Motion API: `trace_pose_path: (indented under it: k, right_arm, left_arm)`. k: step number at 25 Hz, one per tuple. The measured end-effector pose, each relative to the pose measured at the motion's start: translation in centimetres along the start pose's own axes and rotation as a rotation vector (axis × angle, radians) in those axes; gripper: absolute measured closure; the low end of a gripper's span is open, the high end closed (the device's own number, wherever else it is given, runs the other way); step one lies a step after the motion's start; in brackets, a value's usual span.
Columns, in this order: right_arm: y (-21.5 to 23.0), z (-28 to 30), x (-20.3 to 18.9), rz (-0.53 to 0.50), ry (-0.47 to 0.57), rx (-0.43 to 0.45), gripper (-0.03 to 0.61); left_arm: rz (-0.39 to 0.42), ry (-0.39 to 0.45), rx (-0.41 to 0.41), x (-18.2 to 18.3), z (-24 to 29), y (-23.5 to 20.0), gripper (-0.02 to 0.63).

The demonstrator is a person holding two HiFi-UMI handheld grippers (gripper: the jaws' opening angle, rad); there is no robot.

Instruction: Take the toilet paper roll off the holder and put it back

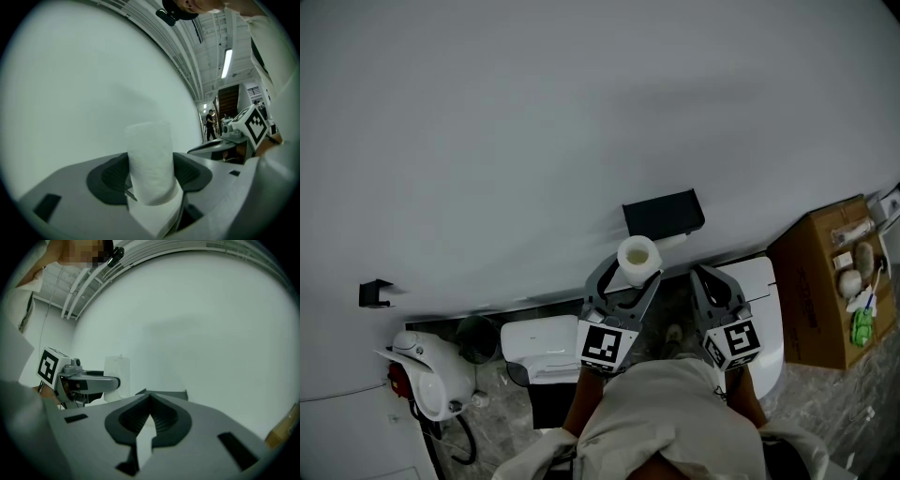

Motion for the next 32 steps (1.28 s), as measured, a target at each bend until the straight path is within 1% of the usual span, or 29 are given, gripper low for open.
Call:
trace_pose_path:
  k: [20,23,32]
  right_arm:
    - [5.7,2.3,1.1,0.016,-0.008,0.060,0.581]
    - [6.3,2.7,1.1,0.018,-0.011,0.069,0.582]
    - [8.1,3.9,1.3,0.019,-0.023,0.106,0.582]
  left_arm:
    - [0.006,-0.025,0.063,0.5,6.1,0.2,0.313]
    - [0.017,-0.029,0.070,0.5,6.8,0.2,0.313]
    - [0.005,-0.042,0.102,0.4,9.1,0.0,0.313]
Point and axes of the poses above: the fingertips, and each gripper's own axes: z forward along the fingers, y to its right, x out of its top, the point moved 8 cm from there along -z, backward along the fingers, and after that the axes turned 6 degrees about z, right-handed, at the moved point
